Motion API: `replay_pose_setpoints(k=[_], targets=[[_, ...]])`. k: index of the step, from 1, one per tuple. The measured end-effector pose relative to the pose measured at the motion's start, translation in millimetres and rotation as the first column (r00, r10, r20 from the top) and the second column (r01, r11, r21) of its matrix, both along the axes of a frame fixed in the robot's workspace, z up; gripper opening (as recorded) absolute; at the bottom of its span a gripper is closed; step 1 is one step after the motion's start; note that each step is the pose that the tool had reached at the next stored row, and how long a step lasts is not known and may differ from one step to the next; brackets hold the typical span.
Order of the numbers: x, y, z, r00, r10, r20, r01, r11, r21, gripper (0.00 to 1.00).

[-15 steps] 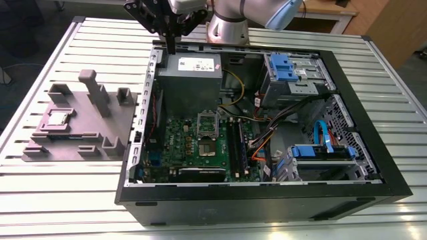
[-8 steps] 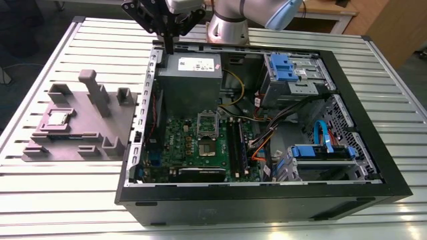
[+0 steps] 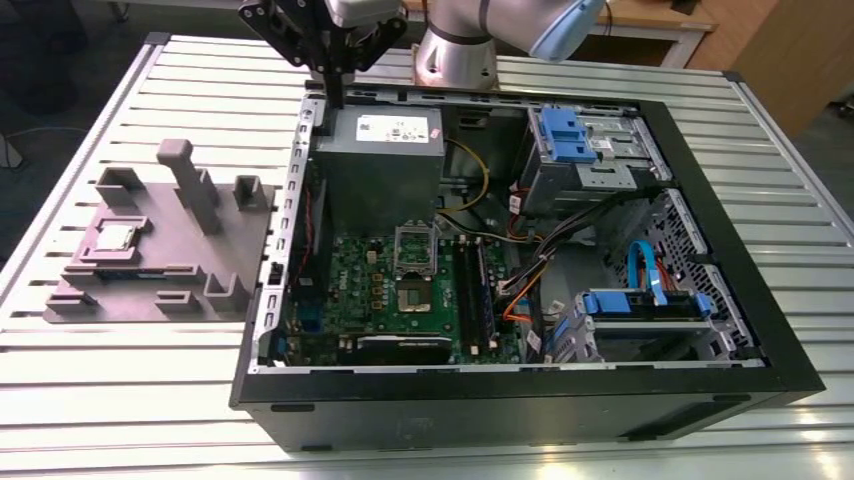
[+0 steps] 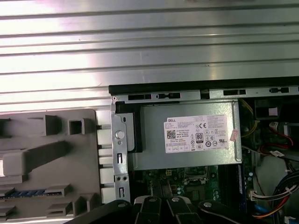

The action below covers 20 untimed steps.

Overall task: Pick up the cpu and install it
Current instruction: 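Reach for the cpu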

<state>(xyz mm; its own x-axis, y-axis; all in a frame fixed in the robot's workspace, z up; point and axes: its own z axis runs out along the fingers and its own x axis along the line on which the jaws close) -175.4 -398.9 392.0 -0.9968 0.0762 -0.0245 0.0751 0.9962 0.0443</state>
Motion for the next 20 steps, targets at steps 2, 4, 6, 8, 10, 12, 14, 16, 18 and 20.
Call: replay_pose_setpoints(k=[2,4,6,8,10,12,14,16,18,20], targets=[[-0.9,0.0,0.0,1.0,0.0,0.0,0.0,1.0,0.0,0.11],[-2.0,0.0,-0.1,1.0,0.0,0.0,0.0,1.0,0.0,0.11],[-3.1,0.0,-0.1,1.0,0.0,0.0,0.0,1.0,0.0001,0.11],[-4.2,0.0,-0.1,1.0,0.0,0.0,0.0,1.0,0.0,0.11],[-5.2,0.0,-0.1,1.0,0.0,0.0,0.0,1.0,0.0,0.11],[-6.3,0.0,-0.1,1.0,0.0,0.0,0.0,1.0,0.0,0.11],[-7.3,0.0,-0.1,1.0,0.0,0.0,0.0,1.0,0.0001,0.11],[-8.8,0.0,-0.1,1.0,0.0,0.0,0.0,1.0,0.0,0.11],[-10.3,0.0,-0.2,1.0,0.0,0.0,0.0,1.0,0.0,0.11],[-11.3,0.0,-0.2,1.0,0.0,0.0,0.0,1.0,0.0001,0.11]])
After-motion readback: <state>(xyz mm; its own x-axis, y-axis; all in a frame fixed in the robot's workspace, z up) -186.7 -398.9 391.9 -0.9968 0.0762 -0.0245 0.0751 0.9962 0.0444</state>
